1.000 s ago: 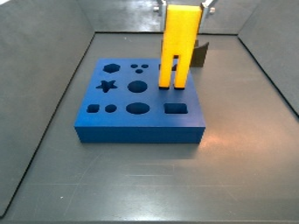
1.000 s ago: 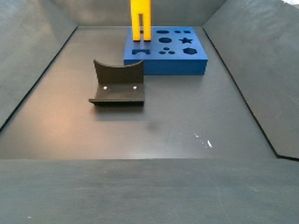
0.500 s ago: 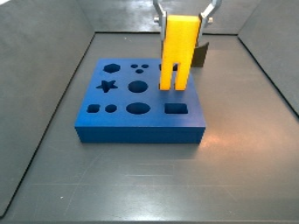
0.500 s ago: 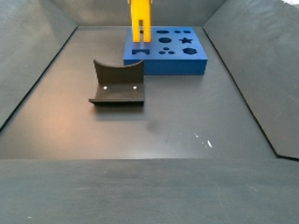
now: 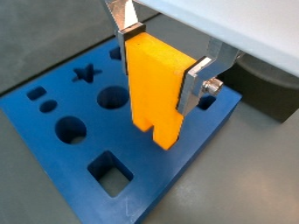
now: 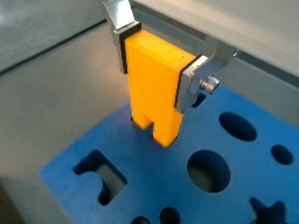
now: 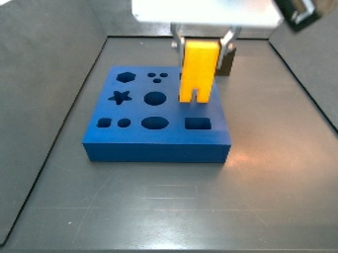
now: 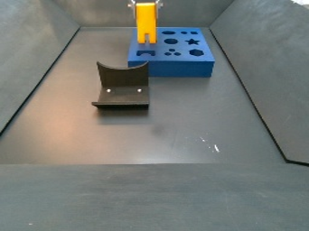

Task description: Insert the double-square object.

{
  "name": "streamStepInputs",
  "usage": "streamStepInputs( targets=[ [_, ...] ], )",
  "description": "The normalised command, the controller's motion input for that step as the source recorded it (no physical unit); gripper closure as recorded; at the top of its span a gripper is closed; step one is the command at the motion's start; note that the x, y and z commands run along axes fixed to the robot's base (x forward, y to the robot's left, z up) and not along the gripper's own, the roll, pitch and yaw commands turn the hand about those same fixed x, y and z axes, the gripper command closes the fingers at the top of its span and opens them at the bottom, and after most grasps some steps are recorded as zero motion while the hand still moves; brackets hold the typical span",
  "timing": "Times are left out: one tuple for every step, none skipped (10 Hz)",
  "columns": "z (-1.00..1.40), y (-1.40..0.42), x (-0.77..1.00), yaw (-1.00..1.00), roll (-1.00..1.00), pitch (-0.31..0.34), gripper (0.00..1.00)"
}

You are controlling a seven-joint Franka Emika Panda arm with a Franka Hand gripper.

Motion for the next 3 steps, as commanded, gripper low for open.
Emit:
streamStepInputs(
  targets=[
    [-0.42,0.0,0.0,0.0,0.02,-0.014,1.0],
    [0.0,0.0,0.0,0.0,-0.04,0.0,1.0],
    [0.0,0.0,0.0,0.0,0.0,0.0,1.0]
  ],
)
